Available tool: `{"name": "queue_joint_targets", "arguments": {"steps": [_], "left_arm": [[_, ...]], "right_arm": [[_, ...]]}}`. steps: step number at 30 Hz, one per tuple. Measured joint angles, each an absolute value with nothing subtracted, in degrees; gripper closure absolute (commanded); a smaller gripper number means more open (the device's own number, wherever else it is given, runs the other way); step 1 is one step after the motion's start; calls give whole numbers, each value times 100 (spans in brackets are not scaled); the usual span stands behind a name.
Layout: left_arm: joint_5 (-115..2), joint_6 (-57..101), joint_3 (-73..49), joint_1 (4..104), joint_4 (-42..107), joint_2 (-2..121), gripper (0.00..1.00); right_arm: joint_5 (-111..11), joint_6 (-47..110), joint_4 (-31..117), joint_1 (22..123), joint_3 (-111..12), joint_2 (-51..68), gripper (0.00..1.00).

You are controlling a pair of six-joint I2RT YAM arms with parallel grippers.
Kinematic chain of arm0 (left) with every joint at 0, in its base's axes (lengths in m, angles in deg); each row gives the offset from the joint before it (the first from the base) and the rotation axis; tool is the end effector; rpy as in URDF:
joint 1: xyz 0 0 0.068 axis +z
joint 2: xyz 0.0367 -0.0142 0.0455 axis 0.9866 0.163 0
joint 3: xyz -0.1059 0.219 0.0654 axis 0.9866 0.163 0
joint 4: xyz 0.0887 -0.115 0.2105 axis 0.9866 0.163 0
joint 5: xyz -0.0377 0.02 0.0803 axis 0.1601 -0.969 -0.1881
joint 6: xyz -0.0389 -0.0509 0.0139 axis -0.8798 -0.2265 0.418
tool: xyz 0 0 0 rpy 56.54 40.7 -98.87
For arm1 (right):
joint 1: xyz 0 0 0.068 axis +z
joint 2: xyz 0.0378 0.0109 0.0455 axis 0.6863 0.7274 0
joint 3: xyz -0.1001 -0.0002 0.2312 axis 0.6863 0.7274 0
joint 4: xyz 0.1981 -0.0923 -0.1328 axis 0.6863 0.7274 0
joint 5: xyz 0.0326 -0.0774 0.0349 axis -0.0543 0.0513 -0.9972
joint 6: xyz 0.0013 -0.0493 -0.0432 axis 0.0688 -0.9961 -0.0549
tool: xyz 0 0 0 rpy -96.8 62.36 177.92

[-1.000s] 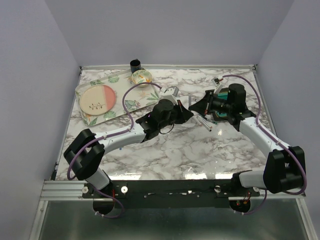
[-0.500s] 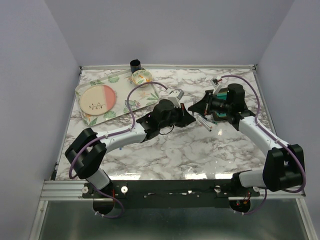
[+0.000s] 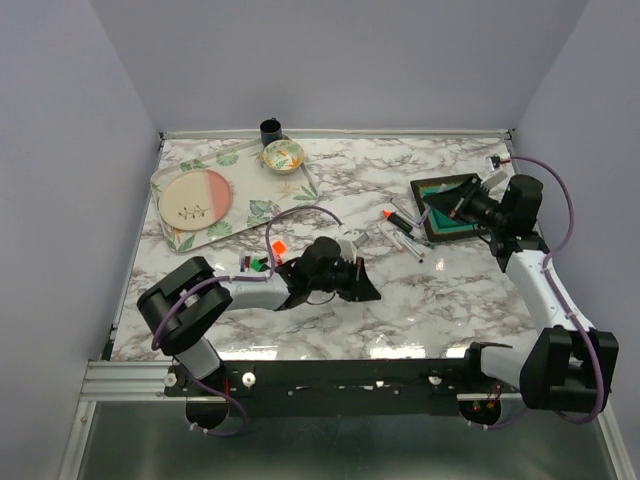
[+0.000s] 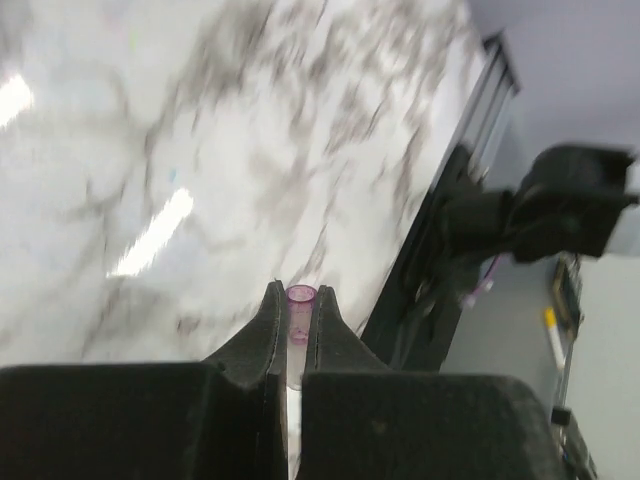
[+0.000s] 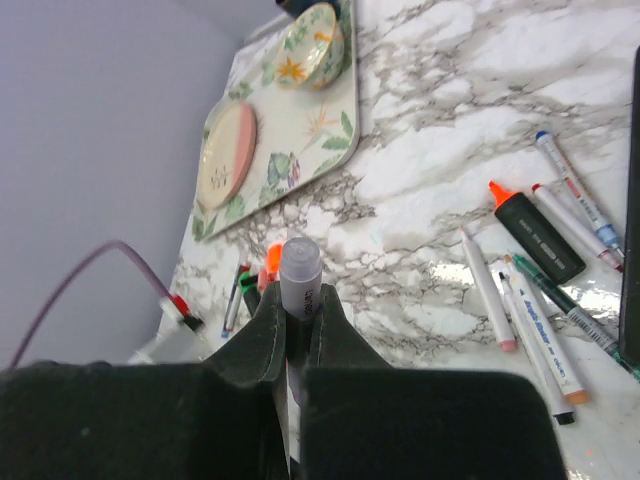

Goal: Open the pen caps

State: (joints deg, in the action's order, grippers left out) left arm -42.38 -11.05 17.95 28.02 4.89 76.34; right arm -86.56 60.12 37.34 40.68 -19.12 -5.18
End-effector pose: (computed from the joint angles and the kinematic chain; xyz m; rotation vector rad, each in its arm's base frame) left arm 0.1927 -0.2846 0.1708 0.4484 2.1622 -1.4372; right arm 0.2780 0.0228 0.2685 0.0871 1.9319 1.1033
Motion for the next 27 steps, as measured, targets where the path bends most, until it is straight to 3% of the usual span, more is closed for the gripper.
{"name": "queue_joint_targets", "arguments": {"steps": [9,16,27], "left_arm": [[-4388,-828,2193,2732,1541,7217,100],[-5838,-651,2184,3215,2557,6148,100],[-7575,-329,2628,3908,4019,4863,100]], "right_arm": [[-8442,5525,3762,3856,-2107,-2,99],[-8536,3536,5515,4144,-3840,1917,96],[-6553,1282,7299,5591,-4930,2918,89]]}}
